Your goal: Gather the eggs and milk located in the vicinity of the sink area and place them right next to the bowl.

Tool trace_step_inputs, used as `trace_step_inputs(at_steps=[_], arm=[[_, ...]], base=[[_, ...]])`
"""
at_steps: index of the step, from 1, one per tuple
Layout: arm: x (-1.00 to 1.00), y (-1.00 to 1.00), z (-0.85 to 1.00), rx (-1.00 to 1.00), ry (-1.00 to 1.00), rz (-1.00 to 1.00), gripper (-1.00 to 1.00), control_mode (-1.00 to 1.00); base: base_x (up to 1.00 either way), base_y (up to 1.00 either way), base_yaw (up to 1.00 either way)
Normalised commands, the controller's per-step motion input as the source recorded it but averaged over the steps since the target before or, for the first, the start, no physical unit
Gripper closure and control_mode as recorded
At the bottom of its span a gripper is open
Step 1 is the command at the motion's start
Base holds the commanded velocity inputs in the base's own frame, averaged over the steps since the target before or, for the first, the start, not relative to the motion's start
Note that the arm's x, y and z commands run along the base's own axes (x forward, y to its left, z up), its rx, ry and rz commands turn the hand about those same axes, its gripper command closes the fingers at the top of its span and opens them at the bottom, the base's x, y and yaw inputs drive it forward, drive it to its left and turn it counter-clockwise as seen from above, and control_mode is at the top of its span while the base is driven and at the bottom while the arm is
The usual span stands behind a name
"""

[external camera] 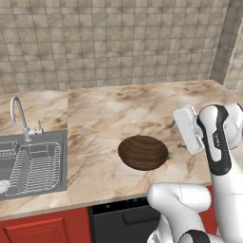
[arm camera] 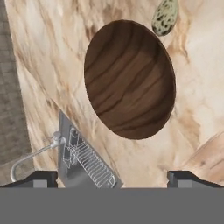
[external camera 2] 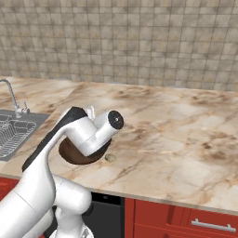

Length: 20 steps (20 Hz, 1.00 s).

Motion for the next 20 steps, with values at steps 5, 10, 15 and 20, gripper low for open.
trace_step_inputs(at_steps=[5,10,15,20], arm=[[0.00,0.02,0.00,-0.01,0.00,0.00,-1.00,-1.00],[0.00,0.00,0.00,0.00,0.00,0.00,-1.00,1.00],[0.00,0.00,0.00,0.00,0.00,0.00,-1.00,1.00],[0.00,0.00,0.00,0.00,0.00,0.00,-1.00,1.00]], base=[[0.00,0.00,0.00],[0.00,0.00,0.00],[-0.32,0.00,0.01],[-0.95,0.00,0.02]])
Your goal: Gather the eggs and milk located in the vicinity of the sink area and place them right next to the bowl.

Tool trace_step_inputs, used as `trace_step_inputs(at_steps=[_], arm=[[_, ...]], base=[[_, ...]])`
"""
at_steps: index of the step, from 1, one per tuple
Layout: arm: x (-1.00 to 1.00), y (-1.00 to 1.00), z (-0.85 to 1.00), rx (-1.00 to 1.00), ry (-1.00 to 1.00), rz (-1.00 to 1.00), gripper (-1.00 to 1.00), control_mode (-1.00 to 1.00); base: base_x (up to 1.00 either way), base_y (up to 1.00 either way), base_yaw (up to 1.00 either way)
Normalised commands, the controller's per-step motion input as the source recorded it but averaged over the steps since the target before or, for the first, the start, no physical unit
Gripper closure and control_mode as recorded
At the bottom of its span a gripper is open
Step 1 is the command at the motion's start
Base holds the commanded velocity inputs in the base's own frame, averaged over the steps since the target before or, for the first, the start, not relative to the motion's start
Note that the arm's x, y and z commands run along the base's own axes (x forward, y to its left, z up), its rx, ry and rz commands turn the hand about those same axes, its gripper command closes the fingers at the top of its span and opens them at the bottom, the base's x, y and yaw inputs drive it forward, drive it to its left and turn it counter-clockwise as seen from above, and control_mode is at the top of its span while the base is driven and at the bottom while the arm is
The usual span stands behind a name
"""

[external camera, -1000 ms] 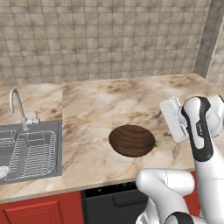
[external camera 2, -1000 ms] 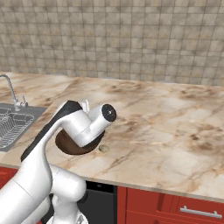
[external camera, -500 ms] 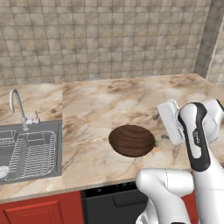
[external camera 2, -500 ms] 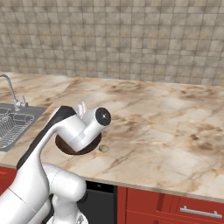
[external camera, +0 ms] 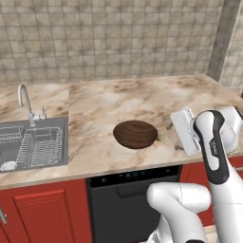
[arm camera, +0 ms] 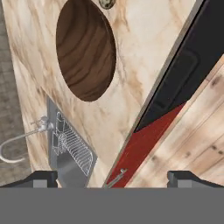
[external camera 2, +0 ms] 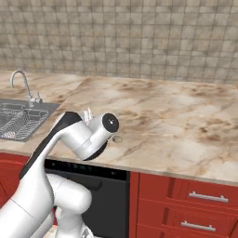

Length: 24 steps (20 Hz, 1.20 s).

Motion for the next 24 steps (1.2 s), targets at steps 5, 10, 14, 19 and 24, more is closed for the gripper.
trace_step_inputs(at_steps=[5,10,14,19,24], arm=[[0.00,0.00,0.00,0.00,0.00,0.00,-1.00,1.00],[0.00,0.00,0.00,0.00,0.00,0.00,-1.00,1.00],[0.00,0.00,0.00,0.00,0.00,0.00,-1.00,1.00],[0.00,0.00,0.00,0.00,0.00,0.00,-1.00,1.00],[0.00,0.00,0.00,0.00,0.00,0.00,-1.00,1.00]], base=[[-0.98,0.00,0.05],[-0.54,0.33,0.08],[-0.07,0.88,0.03],[0.06,1.00,0.00],[0.21,1.00,0.00]])
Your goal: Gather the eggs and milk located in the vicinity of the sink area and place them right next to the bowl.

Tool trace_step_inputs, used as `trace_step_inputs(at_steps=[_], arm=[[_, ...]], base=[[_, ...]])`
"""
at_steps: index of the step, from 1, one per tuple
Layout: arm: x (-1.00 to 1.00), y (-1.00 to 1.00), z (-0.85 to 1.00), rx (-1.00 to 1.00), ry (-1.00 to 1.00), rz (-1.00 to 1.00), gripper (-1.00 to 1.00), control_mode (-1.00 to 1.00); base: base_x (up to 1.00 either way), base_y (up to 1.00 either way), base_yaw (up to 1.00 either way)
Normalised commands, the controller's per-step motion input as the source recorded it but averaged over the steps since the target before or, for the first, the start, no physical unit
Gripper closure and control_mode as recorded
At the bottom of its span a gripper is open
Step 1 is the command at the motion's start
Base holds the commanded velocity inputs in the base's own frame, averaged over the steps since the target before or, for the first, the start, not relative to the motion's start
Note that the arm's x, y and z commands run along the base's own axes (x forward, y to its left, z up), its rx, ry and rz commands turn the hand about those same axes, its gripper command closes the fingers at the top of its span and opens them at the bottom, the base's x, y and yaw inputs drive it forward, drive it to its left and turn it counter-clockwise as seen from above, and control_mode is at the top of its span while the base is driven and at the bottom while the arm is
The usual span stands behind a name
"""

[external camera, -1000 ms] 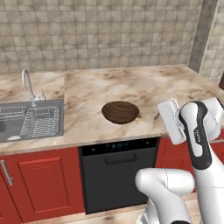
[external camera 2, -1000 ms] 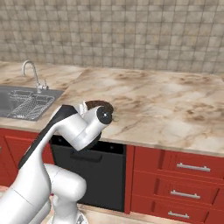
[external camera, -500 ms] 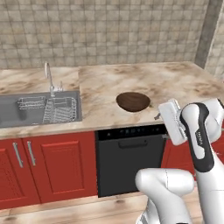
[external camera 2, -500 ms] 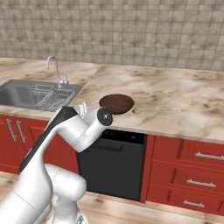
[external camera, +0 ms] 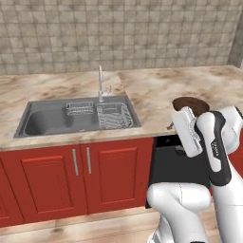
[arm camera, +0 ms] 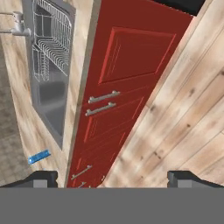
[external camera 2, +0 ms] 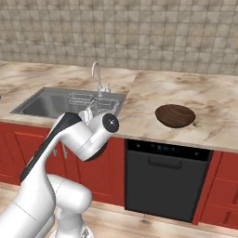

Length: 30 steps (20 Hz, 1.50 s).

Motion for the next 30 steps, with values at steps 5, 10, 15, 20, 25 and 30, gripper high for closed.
trace_step_inputs(at_steps=[5,10,15,20,25,30], arm=[[0.00,0.00,0.00,0.00,0.00,0.00,-1.00,1.00],[0.00,0.00,0.00,0.00,0.00,0.00,-1.00,1.00],[0.00,0.00,0.00,0.00,0.00,0.00,-1.00,1.00],[0.00,0.00,0.00,0.00,0.00,0.00,-1.00,1.00],[0.00,0.00,0.00,0.00,0.00,0.00,-1.00,1.00],[0.00,0.00,0.00,0.00,0.00,0.00,-1.00,1.00]], base=[[0.25,1.00,0.00],[0.25,1.00,0.00],[0.29,1.00,0.00],[0.33,1.00,0.00],[0.39,1.00,0.00],[0.47,1.00,0.00]])
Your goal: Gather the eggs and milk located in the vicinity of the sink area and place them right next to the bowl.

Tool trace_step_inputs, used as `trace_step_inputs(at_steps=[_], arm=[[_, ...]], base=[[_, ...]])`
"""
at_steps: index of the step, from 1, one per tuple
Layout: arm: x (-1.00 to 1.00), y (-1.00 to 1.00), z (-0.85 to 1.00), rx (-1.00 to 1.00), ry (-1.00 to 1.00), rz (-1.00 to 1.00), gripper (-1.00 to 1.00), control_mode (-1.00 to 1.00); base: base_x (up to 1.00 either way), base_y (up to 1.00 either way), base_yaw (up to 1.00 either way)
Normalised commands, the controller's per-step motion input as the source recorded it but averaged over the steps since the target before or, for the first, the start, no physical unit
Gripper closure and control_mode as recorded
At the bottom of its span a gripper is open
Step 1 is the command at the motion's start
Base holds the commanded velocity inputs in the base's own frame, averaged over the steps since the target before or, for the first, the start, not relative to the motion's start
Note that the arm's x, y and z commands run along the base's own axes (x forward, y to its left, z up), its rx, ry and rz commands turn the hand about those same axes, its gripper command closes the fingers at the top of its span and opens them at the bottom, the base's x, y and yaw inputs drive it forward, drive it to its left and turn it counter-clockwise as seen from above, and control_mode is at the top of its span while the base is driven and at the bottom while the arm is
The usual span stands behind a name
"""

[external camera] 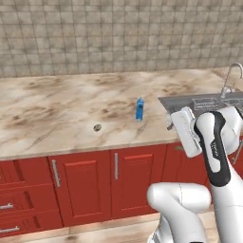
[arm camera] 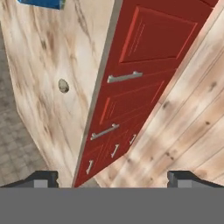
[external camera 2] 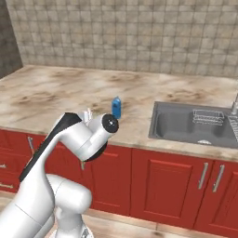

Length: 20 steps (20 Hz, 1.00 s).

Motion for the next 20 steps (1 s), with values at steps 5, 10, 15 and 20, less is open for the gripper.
trace_step_inputs(at_steps=[5,10,15,20], arm=[[0.00,0.00,0.00,0.00,0.00,0.00,-1.00,1.00],[0.00,0.00,0.00,0.00,0.00,0.00,-1.00,1.00],[0.00,0.00,0.00,0.00,0.00,0.00,-1.00,1.00],[0.00,0.00,0.00,0.00,0.00,0.00,-1.00,1.00]], base=[[0.57,1.00,0.00],[0.67,0.83,-0.01],[0.81,0.14,-0.02],[0.63,-0.10,0.00]])
